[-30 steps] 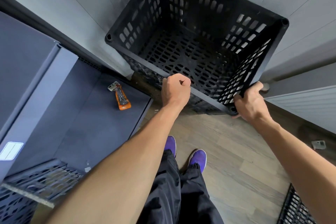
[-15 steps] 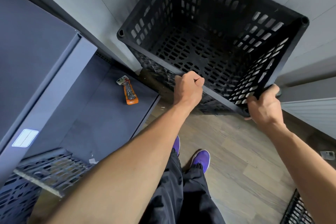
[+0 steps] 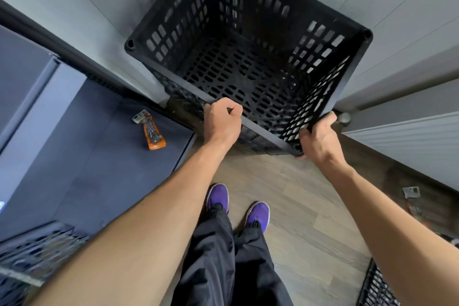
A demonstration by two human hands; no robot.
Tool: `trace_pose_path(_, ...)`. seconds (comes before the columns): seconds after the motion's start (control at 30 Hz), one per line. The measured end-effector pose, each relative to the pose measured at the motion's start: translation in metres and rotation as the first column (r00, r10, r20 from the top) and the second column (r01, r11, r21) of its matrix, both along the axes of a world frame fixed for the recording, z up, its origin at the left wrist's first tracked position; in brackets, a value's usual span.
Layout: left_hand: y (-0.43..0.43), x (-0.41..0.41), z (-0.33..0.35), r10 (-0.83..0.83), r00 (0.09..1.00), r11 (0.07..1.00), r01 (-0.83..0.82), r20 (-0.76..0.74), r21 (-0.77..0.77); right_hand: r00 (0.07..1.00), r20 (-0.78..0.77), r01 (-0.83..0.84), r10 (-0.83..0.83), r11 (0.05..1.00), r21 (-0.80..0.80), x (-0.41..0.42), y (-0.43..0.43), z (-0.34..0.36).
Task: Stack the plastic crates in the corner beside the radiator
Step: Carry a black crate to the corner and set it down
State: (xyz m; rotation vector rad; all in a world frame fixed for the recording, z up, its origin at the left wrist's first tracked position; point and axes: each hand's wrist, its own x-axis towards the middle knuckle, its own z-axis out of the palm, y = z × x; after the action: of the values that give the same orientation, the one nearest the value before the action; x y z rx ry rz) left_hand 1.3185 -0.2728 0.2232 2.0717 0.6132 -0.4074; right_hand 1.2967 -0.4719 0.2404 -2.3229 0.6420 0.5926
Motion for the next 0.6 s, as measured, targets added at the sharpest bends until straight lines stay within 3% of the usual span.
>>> trace_pose_path(0.27, -0.005, 0.0, 0.004, 0.079, 0.997, 0.997, -0.079, 0.006, 0.016, 0.996, 0.084, -0.017, 0.019, 1.0, -0.026, 0.005, -0.002, -0.007)
trace_pose_path(0.6, -0.006, -0.012, 0.01, 0.067, 0.998, 0.997, -0.067, 0.008, 0.04, 0.996, 0.042, -0.07, 0.073, 0.995, -0.07, 0.006, -0.003, -0.008)
